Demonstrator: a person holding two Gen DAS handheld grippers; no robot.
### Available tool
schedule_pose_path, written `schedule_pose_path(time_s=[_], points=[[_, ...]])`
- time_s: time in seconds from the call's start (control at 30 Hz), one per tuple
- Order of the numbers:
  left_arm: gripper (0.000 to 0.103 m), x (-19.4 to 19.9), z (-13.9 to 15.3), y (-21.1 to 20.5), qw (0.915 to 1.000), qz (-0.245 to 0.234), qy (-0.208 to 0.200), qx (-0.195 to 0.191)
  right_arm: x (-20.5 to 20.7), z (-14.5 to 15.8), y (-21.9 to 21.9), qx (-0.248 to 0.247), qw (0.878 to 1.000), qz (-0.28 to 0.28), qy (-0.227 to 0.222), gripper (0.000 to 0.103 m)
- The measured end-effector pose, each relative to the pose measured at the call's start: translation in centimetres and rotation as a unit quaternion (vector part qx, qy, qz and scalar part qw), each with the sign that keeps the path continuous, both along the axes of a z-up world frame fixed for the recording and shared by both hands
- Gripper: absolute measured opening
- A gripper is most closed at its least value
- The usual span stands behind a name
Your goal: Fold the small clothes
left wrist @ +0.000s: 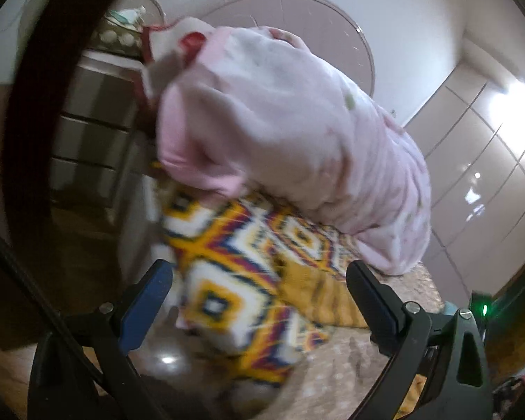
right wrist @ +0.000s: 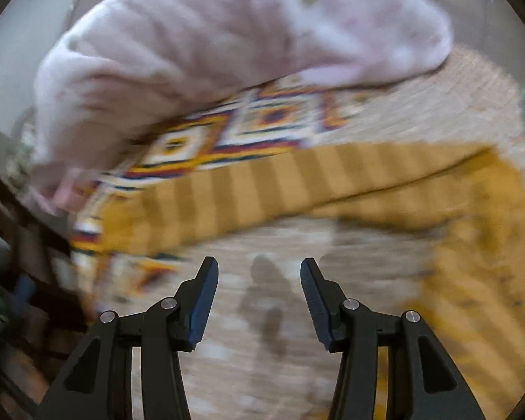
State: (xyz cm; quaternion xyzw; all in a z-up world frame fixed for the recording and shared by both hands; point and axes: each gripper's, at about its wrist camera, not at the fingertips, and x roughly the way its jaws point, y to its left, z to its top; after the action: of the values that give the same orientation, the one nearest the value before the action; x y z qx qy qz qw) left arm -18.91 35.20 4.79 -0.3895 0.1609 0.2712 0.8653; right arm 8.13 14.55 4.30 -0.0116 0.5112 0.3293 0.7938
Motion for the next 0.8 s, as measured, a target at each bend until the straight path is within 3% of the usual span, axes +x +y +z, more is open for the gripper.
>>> schedule_pose_path(time_s=[0.1, 0.2, 0.43, 0.5, 0.53, 0.67, 0.8], points=[[0.099, -1.1, -0.5, 0.6, 0.9998, 0.000, 0.019, 0.007, -1.7, -1.5, 3.5, 0.028, 0.998, 0.018, 0.052, 0.053], [0.099, -1.9, -0.7, 1.0, 0.9996, -0.012, 0.024, 0.002, -2.4, -2.5, 5.4, 0.011, 0.998, 0.022, 0.051, 0.053], [0.099, -1.9, 0.0, 0.0, 0.9991, -0.034, 0.021, 0.011, -0.2, -4.7, 7.7, 0.061, 0.989, -0.068, 0.114, 0.058], [0.099, -1.8, 0.3, -0.4, 0.9987, -0.044, 0.022, 0.011, -0.1, -4.4, 8.4, 0.047, 0.993, -0.064, 0.092, 0.042], [0.099, -1.8, 0.4, -0.6, 0.9985, -0.047, 0.024, 0.012, -0.1, -4.0, 8.9, 0.025, 0.996, -0.046, 0.077, 0.006], [0.099, -1.7, 1.5, -1.8, 0.9973, -0.061, 0.030, 0.028, -0.2, 0.3, 7.5, -0.012, 1.000, -0.013, 0.005, 0.004], [0.099, -1.0, 3.3, -4.0, 0.9948, -0.086, 0.025, 0.048, -0.2, 8.1, 0.9, -0.031, 0.996, 0.011, -0.087, 0.004]])
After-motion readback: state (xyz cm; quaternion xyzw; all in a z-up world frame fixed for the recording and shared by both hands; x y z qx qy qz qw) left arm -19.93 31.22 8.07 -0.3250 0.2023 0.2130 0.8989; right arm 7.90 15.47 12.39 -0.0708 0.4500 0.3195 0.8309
